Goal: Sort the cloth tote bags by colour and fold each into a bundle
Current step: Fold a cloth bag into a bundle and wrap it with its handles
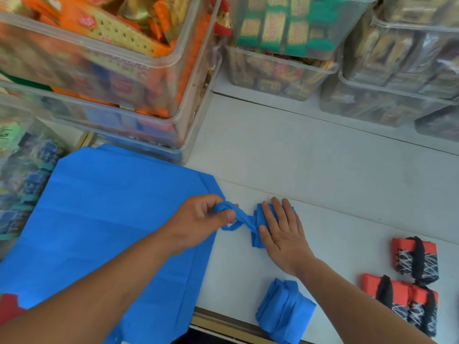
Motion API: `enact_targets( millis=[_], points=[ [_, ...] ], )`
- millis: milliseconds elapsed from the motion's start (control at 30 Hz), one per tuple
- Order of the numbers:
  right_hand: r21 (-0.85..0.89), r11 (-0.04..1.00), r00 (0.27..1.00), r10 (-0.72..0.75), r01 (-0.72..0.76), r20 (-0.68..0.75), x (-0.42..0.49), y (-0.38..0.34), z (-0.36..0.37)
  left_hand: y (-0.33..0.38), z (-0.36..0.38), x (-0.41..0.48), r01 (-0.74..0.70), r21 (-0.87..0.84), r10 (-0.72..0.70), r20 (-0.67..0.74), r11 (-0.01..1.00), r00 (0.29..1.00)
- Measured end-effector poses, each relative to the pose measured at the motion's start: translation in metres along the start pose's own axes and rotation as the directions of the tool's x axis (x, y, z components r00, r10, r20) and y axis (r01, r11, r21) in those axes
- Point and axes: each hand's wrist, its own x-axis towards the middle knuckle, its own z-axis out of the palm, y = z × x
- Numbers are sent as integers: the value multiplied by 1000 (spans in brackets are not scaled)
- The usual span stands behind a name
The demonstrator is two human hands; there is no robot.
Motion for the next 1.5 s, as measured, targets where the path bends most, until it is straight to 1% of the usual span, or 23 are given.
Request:
enact_targets(
  millis=[133,200,300,433,567,633,700,733,800,900,967,1000,1033,1067,1100,1133,1167,1200,1267,1333,1367,1433,1500],
  points=[
    [14,999,997,-32,33,-65,-4,-1,0,-5,9,7,89,-89,-107,-219,992,970],
    [-21,997,997,-73,72,-37,-4,1,0,-13,18,13,186,-56,-194,-301,981,933],
    [-144,984,988,-124,109,-96,-5,3,5,-21,27,22,321,-2,-296,-388,947,873],
    [-244,966,971,-139,89,-195,-5,10,8,-26,34,33,316,-21,-299,-393,948,870],
    [-319,945,951,-167,78,-260,-6,36,0,-25,55,43,294,-64,-298,-317,954,900],
    [-210,976,965,-112,62,-235,-7,41,-2,-26,66,50,323,-57,-322,-341,945,883],
    [-46,997,988,52,-60,-149,-6,32,-5,-26,73,55,381,-57,-371,-403,923,837],
    [19,990,981,138,-137,-134,-4,23,-6,-25,75,56,406,-50,-385,-434,913,814],
    [97,961,942,273,-258,-196,1,7,-4,-25,78,57,434,-33,-396,-474,900,786],
    [34,941,894,330,-336,-305,8,-1,8,-32,77,57,438,-81,-420,-482,895,769],
    [-22,938,888,321,-347,-330,9,2,15,-36,71,57,389,-73,-376,-473,918,797],
    [-35,938,890,316,-346,-327,9,3,16,-38,68,55,337,12,-293,-468,941,834],
    [-37,938,892,316,-346,-323,10,3,17,-39,63,52,261,167,-159,-460,951,874],
    [-36,937,891,319,-349,-321,10,3,17,-39,59,47,145,369,31,-432,918,901],
    [-37,936,891,321,-350,-323,11,3,18,-39,53,43,-15,565,256,-350,825,901],
    [-39,936,889,320,-351,-328,12,3,19,-38,47,39,-201,704,454,-191,681,870],
    [-44,935,887,317,-351,-337,12,4,20,-40,41,38,-374,762,567,10,529,823],
    [-51,934,884,317,-354,-344,11,4,19,-45,36,37,-504,766,593,205,398,779],
    [-59,931,887,322,-360,-330,10,4,18,-59,25,39,-604,775,493,457,187,740],
    [-49,934,894,322,-354,-313,11,4,18,-71,12,46,-610,791,366,558,34,745],
    [-39,935,894,323,-352,-310,12,4,17,-73,7,50,-626,779,346,596,-29,725],
    [-22,936,896,330,-352,-295,12,4,13,-68,1,58,-672,736,350,652,-82,672],
    [-5,933,905,347,-359,-245,11,3,9,-59,-1,59,-736,676,342,698,-26,629]
  ],
)
